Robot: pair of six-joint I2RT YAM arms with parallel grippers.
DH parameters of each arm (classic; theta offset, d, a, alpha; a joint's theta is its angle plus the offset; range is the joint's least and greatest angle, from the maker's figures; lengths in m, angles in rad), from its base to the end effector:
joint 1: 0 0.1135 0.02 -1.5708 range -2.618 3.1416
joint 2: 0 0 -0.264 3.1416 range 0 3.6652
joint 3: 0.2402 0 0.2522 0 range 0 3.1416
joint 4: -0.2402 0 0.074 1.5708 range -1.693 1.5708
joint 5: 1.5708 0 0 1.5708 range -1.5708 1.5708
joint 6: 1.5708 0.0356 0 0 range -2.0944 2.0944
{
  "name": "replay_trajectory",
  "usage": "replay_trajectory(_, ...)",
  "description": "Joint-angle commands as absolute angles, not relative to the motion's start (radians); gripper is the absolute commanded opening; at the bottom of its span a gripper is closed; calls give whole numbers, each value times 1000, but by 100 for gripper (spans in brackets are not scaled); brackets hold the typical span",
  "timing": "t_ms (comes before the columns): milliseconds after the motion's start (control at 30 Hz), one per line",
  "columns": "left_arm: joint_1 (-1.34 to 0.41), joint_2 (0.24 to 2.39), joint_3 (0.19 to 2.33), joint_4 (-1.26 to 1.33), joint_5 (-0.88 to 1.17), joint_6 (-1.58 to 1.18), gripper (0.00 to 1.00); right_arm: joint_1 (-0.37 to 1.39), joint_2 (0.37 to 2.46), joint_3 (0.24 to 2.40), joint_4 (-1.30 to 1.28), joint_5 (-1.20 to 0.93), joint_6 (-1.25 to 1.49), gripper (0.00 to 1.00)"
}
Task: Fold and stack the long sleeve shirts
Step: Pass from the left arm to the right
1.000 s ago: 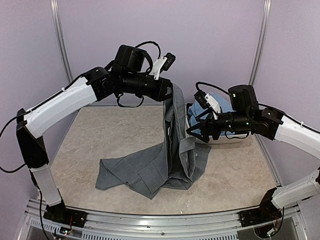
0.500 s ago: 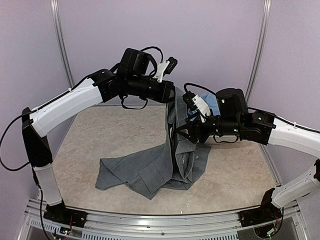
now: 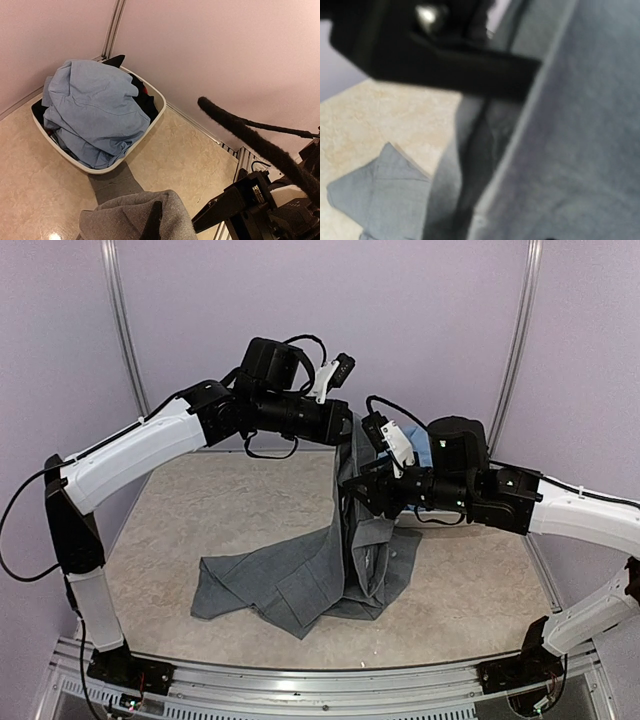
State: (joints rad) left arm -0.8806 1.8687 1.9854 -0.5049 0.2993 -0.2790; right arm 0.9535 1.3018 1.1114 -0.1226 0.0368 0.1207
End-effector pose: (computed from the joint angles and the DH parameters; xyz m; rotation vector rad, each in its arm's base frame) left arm 0.2681 -0.3412 0.4131 0.8187 1.9272 -1.0291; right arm 0.1782 0.2487 0.3468 -0.7626 1.7888 0.6929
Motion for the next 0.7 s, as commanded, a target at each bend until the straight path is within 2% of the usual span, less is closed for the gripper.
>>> replay_trajectory(0,-873,1837,1958,-443,329,-312,0,985,1315,1082,-46,101,154,47)
replay_trajectory(300,-864,1795,1889,-385,383,-343,0,995,1342,1088,-54,276,160,22)
replay_trajectory(367,-859,1793,1882,-385,386,-344,0,995,1331,1086,-62,314,159,10)
replay_trajectory(400,-857,1792,1877,-382,390,-345,0,996,1322,1086,-70,334,157,1)
replay_trajectory(567,-842,1789,1860,-372,405,-343,0,996,1256,1088,-149,424,139,0)
replay_trajectory(600,-837,1791,1864,-370,407,-340,2,995,1240,1095,-188,450,132,0)
replay_trajectory(667,-824,1808,1873,-365,404,-337,16,986,1198,1129,-275,519,121,0)
